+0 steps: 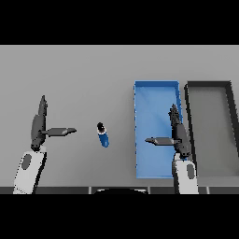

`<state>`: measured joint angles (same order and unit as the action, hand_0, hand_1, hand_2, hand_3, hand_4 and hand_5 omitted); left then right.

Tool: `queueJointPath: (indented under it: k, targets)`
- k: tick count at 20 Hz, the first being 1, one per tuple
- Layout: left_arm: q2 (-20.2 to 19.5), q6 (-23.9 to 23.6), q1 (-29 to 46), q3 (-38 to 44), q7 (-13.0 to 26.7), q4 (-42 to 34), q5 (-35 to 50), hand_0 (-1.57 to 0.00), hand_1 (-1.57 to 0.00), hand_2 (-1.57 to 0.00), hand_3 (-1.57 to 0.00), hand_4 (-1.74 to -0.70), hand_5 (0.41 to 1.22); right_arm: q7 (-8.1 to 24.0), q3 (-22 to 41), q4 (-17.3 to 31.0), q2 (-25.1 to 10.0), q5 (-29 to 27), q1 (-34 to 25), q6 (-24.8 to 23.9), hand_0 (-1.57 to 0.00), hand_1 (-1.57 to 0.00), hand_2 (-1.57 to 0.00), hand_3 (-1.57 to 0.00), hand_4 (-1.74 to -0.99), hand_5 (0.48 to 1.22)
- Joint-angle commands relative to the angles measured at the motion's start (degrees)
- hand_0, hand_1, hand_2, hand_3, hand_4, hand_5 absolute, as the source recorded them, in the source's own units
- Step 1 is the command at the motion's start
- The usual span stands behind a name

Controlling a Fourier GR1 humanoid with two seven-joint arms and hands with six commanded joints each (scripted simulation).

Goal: Pick up the blue pipe and place it into the blue bin.

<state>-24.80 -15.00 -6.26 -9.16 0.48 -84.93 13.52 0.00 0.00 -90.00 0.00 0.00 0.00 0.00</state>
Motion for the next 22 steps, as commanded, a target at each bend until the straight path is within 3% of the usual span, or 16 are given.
queueJointPath:
  k: [1,6,8,9,12,15,17,20,22]
  targets:
    - [-0.05,0.04,0.01,0.10,-0.28,0.03,0.06,0.00,0.00,0.00,0.00,-1.01,0.586,0.00,0.07,0.00,0.09,0.05,-0.01,-0.10,0.00,0.00,0.00,0.00,-1.222,0.603]
    - [-0.57,1.09,0.29,0.68,-1.30,0.79,0.67,0.00,0.00,0.00,0.00,-1.01,0.586,0.06,0.72,0.01,0.77,0.88,-0.15,-0.73,0.00,0.00,0.00,0.00,-1.222,0.603]
    - [-6.58,10.49,3.50,-1.90,-7.36,-0.47,-0.23,0.00,0.00,0.00,0.00,-1.01,0.588,-4.77,3.46,-2.75,-4.17,5.02,2.89,2.21,0.00,0.00,0.00,0.00,-1.227,0.603]
    - [-8.29,12.71,3.98,-2.23,-8.38,-0.56,-0.36,0.00,0.00,0.00,0.00,-1.01,0.588,-5.10,4.32,-4.38,-5.11,6.10,4.07,2.64,0.00,0.00,0.00,0.00,-1.230,0.601]
    - [-9.85,15.76,3.13,-2.89,-8.43,0.85,-0.58,0.00,0.00,0.00,0.00,-1.01,0.587,-3.45,6.09,-6.77,-5.50,7.85,5.16,2.89,0.00,0.00,0.00,0.00,-1.231,0.599]
    - [-10.96,18.87,4.81,-2.81,-11.45,-0.71,1.28,0.00,0.00,0.00,0.00,-1.01,0.592,-2.61,6.39,-7.09,-5.75,8.51,5.14,2.75,0.00,0.00,0.00,0.00,-1.225,0.592]
    - [-11.68,21.38,4.92,-4.09,-11.39,-2.00,1.60,0.00,0.00,0.00,0.00,-1.02,0.587,-1.68,6.13,-6.98,-6.10,8.61,4.30,2.64,0.00,0.00,0.00,0.00,-1.216,0.587]
    - [-13.21,24.95,5.60,-7.07,-10.18,-4.95,0.70,0.00,0.00,0.00,0.00,-1.03,0.565,-3.92,6.40,-7.09,-6.22,8.45,4.93,3.21,0.00,0.00,0.00,0.00,-1.225,0.595]
    - [-13.35,26.42,5.16,-9.05,-7.24,-6.31,0.34,0.00,0.00,0.00,0.00,-1.04,0.532,-4.13,6.13,-6.72,-6.77,8.24,4.18,3.68,0.00,0.00,0.00,0.00,-1.225,0.603]
